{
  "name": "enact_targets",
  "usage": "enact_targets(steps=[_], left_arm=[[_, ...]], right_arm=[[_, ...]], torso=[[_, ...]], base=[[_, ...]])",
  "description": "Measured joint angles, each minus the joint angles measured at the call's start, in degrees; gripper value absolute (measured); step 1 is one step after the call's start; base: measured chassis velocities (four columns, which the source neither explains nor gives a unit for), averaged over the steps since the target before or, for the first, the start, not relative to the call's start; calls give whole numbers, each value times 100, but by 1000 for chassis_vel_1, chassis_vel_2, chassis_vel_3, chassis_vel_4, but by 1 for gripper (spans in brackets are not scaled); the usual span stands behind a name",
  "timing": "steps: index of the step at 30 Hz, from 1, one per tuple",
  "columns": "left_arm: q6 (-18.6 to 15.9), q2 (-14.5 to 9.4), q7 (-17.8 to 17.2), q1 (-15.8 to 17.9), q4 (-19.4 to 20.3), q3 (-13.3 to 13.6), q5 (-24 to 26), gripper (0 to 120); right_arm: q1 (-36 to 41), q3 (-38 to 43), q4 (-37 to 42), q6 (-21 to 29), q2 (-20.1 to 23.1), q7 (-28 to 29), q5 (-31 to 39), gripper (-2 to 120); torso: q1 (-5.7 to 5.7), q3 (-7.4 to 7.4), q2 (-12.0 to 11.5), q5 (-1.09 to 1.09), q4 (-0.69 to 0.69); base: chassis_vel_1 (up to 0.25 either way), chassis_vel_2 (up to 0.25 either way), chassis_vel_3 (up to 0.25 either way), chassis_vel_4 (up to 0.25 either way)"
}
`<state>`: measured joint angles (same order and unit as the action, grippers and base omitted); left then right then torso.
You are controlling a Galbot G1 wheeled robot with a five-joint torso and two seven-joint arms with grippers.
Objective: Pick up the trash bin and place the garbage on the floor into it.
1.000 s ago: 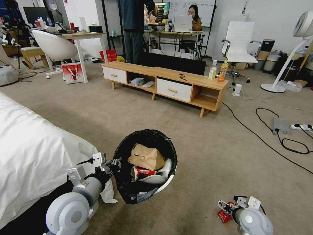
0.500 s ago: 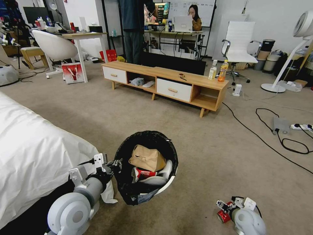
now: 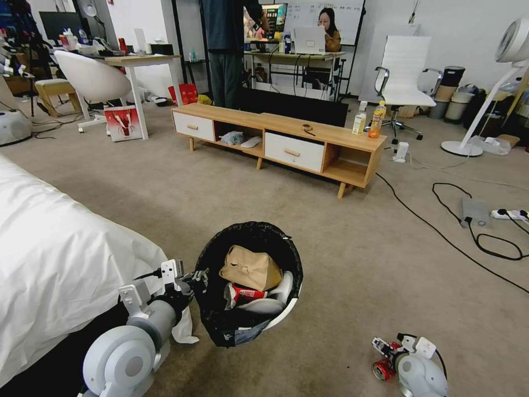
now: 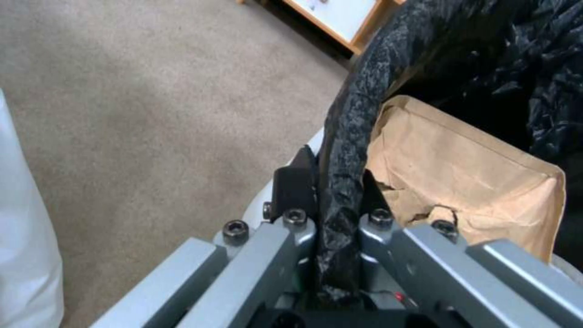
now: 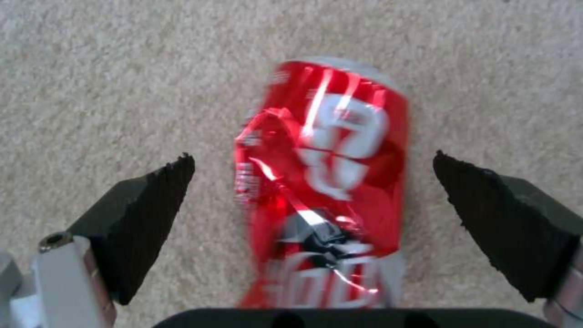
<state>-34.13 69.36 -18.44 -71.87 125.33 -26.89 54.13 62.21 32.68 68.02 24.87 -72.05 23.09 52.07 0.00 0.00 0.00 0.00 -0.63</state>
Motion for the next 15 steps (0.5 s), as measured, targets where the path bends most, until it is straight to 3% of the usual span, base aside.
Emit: enact_targets(steps=[10, 15], left_arm=[[0, 32, 5, 4, -14, 6, -29, 2], [0, 27, 6, -6, -14, -2, -36, 2]], right_arm=[[4, -5, -91, -60, -24, -85, -206, 100], [3, -21, -118, -45, -44, -97, -322, 88]], torso=[[0, 0, 0, 0, 0], [0, 0, 0, 0, 0]], base=[[0, 0, 0, 0], [0, 0, 0, 0]])
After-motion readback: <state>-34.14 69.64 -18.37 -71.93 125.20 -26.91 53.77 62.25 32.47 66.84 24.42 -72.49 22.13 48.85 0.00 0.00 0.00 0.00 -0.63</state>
